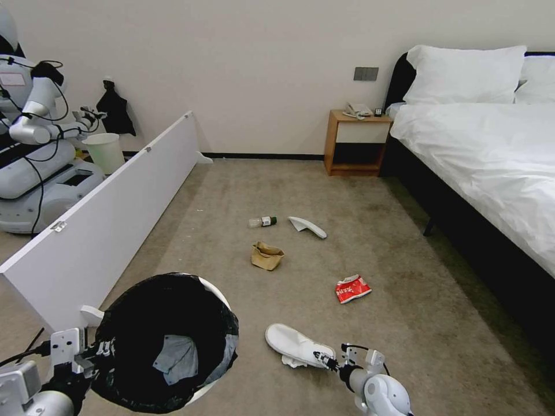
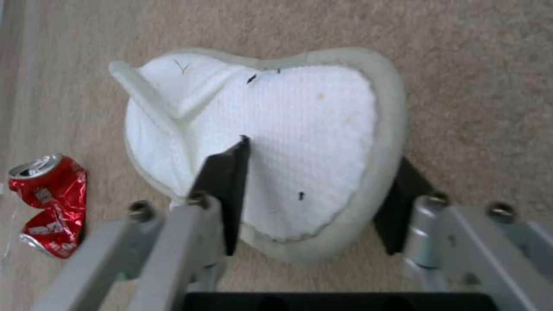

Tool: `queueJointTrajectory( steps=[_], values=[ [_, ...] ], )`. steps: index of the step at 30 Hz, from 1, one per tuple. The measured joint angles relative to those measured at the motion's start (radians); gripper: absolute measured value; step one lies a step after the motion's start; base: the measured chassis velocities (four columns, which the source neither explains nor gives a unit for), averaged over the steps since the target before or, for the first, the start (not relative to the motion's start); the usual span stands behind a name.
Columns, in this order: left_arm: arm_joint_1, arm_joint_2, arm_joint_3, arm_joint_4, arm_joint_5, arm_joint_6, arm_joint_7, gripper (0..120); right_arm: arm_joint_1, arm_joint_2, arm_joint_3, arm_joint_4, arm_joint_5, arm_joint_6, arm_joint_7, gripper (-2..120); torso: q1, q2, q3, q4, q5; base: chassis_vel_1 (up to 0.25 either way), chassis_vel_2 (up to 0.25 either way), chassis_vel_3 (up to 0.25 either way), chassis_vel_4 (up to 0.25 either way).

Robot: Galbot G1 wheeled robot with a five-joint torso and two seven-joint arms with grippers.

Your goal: Pick up the trash bin, then pick up the garbage from the floor and place it into the trash bin.

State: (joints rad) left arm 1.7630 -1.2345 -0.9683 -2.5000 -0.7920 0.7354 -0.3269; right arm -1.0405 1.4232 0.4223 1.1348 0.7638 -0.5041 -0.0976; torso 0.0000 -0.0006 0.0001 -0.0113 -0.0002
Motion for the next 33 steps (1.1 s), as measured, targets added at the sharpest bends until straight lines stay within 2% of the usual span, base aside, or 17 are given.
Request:
queueJointTrajectory(
  steps=[1,2,4,6,7,8,11,19,21,22,24,28,30,31,33],
  values=[
    [-0.003,0.000,0.001,0.001,0.000,0.000,0.000,3,0.001,-0.002,-0.002,0.000,-0.002,0.002,-0.003,33,0.000,0.000,0.000,0.0000,0.0000,0.000,0.000,0.000,0.000],
    [-0.003,0.000,0.001,0.001,0.000,0.000,0.000,3,0.001,-0.002,-0.002,0.000,-0.002,0.002,-0.003,33,0.000,0.000,0.000,0.0000,0.0000,0.000,0.000,0.000,0.000],
    [-0.006,0.000,0.002,0.004,0.001,0.000,0.000,3,0.001,-0.005,-0.008,0.004,-0.010,0.008,-0.013,23,0.000,0.000,0.000,0.0000,0.0001,0.000,0.000,0.000,0.000],
    [-0.006,0.000,0.002,0.004,0.001,0.000,0.000,3,0.000,-0.007,-0.010,0.008,-0.014,0.011,-0.016,20,0.000,0.000,0.000,0.0000,0.0001,0.000,0.000,0.000,0.000],
    [-0.008,0.000,0.002,0.005,0.001,0.000,0.000,3,-0.003,-0.011,-0.014,0.017,-0.021,0.015,-0.022,12,0.000,0.000,0.000,0.0001,0.0000,0.000,0.000,0.000,0.000],
    [-0.008,0.000,0.002,0.005,0.001,0.000,0.000,3,-0.003,-0.011,-0.014,0.017,-0.021,0.015,-0.022,12,0.000,0.000,0.000,0.0001,0.0000,0.000,0.000,0.000,0.000],
    [-0.009,0.000,0.003,0.006,0.001,0.000,0.000,3,-0.013,-0.024,-0.021,0.043,-0.029,0.025,-0.031,2,0.000,0.000,0.000,0.0001,0.0001,0.000,0.000,0.000,0.000],
    [-0.009,0.002,0.003,0.007,0.001,0.000,0.000,3,-0.057,-0.060,-0.024,0.149,-0.039,0.045,-0.040,1,0.000,0.000,0.000,0.0001,0.0002,0.000,0.000,0.000,0.000],
    [-0.009,0.005,0.003,0.008,0.001,0.000,0.000,3,-0.091,-0.087,-0.022,0.237,-0.040,0.057,-0.055,1,0.000,0.000,0.000,0.0000,0.0001,0.000,0.000,0.000,0.000],
    [-0.009,0.005,0.003,0.008,0.001,0.000,0.000,3,-0.091,-0.087,-0.022,0.237,-0.040,0.057,-0.055,1,0.000,0.000,0.000,0.0000,0.0001,0.000,0.000,0.000,0.000],
    [-0.009,0.008,0.005,0.008,0.001,0.000,-0.001,3,-0.129,-0.125,-0.021,0.345,-0.032,0.061,-0.066,1,0.000,0.000,0.000,-0.0002,0.0003,0.000,0.000,0.000,0.000],
    [-0.009,0.008,0.008,0.010,0.001,0.000,-0.001,3,-0.149,-0.159,-0.018,0.435,-0.018,0.062,-0.068,1,0.000,0.000,0.000,-0.0001,0.0000,0.000,0.000,0.000,0.000],
    [-0.007,0.007,0.015,0.017,0.004,0.000,-0.001,3,-0.172,-0.232,-0.018,0.569,0.003,0.076,-0.073,1,0.000,0.000,0.000,0.0001,0.0005,0.000,0.000,0.000,0.000],
    [-0.007,0.007,0.015,0.017,0.004,0.000,-0.001,3,-0.172,-0.232,-0.018,0.569,0.003,0.076,-0.073,1,0.000,0.000,0.000,0.0001,0.0005,0.000,0.000,0.000,0.000],
    [-0.005,0.006,0.026,0.021,0.009,0.000,0.000,3,-0.179,-0.325,-0.021,0.685,0.030,0.082,-0.079,1,0.000,0.000,0.000,0.0000,-0.0001,0.000,0.000,0.000,0.000]
  ],
)
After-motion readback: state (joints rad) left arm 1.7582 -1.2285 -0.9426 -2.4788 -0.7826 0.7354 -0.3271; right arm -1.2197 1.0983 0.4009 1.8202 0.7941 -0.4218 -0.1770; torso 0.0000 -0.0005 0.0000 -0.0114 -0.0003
